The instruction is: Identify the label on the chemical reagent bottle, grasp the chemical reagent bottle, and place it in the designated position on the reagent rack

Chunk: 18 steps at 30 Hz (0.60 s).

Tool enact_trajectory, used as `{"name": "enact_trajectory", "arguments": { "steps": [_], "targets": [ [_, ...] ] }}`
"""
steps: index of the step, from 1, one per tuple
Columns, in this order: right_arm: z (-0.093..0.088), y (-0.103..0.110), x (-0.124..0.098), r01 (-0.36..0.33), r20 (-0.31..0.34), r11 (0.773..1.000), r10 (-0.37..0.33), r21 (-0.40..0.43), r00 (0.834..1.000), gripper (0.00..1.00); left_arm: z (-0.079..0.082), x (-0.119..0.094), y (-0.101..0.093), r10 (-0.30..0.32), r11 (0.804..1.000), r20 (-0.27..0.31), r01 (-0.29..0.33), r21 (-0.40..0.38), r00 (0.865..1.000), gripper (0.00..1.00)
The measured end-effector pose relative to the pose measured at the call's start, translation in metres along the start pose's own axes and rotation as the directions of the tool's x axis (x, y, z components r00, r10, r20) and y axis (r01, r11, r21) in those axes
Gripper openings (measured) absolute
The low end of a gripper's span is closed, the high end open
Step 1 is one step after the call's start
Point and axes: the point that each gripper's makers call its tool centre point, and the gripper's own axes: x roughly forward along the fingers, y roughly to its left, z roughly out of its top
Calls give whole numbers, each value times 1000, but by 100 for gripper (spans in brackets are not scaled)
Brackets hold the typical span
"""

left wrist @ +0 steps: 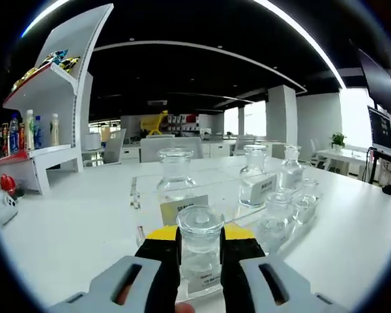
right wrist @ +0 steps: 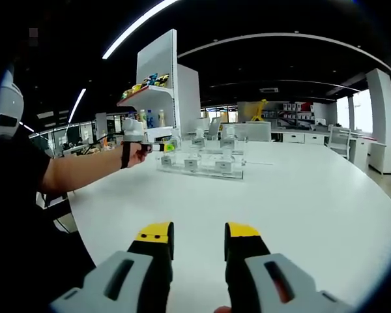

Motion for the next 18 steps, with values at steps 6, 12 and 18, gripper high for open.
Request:
{"name": "enact_trajectory", "arguments": {
  "steps": [6,12,18],
  "targets": [
    [1,0,0,-1,-1,1000,1,-3,1000,30,-5,4,3,3,1000,-25,-4,-3,1000,23],
    [2,1,-1,2,-1,1000,-2,-5,1000,30,-10,9,5,0,1000,-45,-1,-11,999,23],
    [1,1,-1,3,0,1000,-3,-3,1000,30,-11,10,7,5,1000,-48,-6,-10,999,23]
  ]
}}
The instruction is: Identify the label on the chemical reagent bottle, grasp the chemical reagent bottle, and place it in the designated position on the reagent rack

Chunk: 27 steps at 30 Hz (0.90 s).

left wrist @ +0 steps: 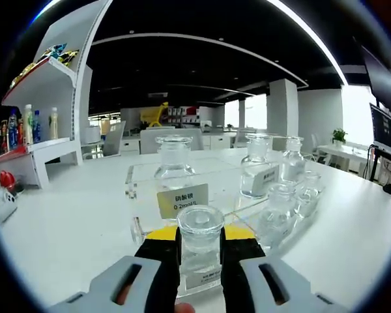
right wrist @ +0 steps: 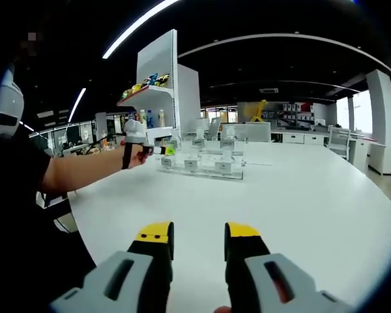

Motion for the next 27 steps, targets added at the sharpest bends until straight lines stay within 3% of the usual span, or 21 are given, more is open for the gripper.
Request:
{"name": "enact_trajectory", "arguments": {
  "steps": [22,27],
  "targets": [
    [-2,1,-2,1,5,1000,-1,8,1000,30,-3,-1,1,-4,1000,-1,4,-24,1000,23],
    [0,2,-4,0,9,1000,0,5,1000,30,-5,-3,-2,4,1000,8,-4,18,1000,23]
  ]
}}
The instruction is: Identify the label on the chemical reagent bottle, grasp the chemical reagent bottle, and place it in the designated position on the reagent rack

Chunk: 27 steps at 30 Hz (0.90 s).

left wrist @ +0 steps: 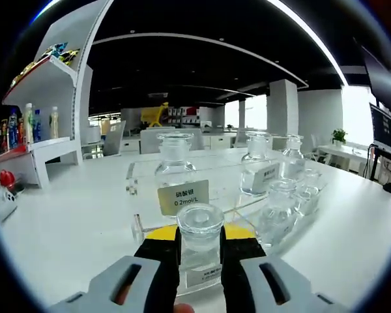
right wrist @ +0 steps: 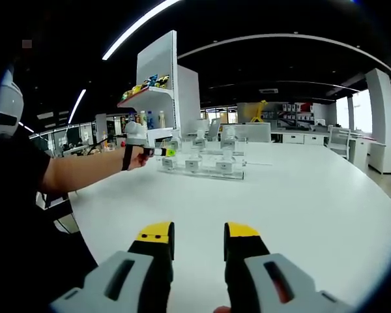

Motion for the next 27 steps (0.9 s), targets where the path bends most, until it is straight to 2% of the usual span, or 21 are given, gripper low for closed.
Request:
{"name": "enact_trajectory", "arguments": {
  "steps": [6,18,27],
  "targets": [
    [1,0,-2,2,4,1000,-2,-1,1000,30,-4,-10,-2,11,1000,4,-11,-1,1000,24],
    [10,9,-1,-12,13,1000,13,-20,1000,30,-5,-25,-11,10,1000,-10,-11,-29,1000,36],
    [16,11,-3,-9,16,1000,9,-29,1000,29,0,-30,-16,-11,1000,-9,11,-10,1000,34]
  ]
}}
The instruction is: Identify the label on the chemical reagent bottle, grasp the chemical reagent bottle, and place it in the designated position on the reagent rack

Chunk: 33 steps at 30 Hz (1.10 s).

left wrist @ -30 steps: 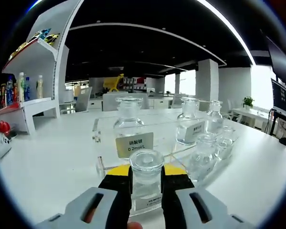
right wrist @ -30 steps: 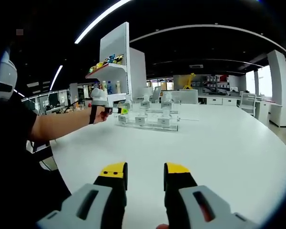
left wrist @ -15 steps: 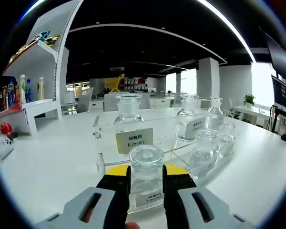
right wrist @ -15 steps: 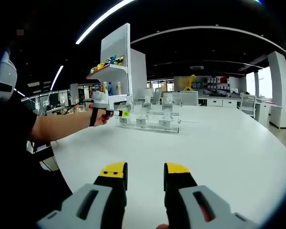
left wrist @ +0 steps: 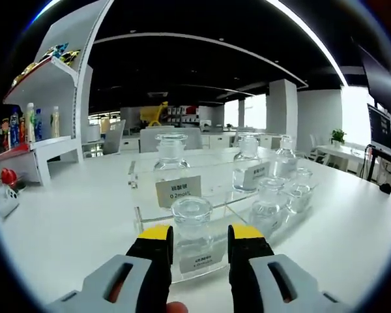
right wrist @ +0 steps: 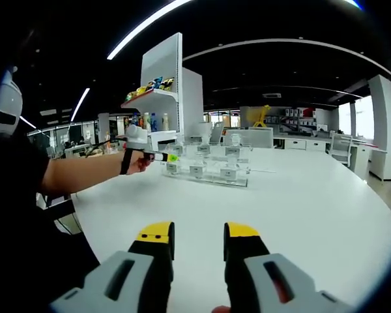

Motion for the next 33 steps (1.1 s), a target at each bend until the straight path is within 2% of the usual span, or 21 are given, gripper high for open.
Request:
{"name": "enact_trajectory", "arguments": {
  "steps": [10,20,24,33],
  "targets": [
    [7,5,6,-14,13,1000,14,-12,1000,30,11,-17,-2,-41,999,19,40,30,999,36],
    [10,9,11,-26,23,1000,26,-15,999,31,7,-32,9,-69,998,-1,69,-5,998,38],
    [8,9,14,-26,23,1000,26,-10,999,31,6,-40,6,-87,996,-12,87,-5,996,40],
    [9,10,20,-35,23,999,35,-7,999,31,13,-71,-1,-137,991,8,137,3,990,43]
  ]
}}
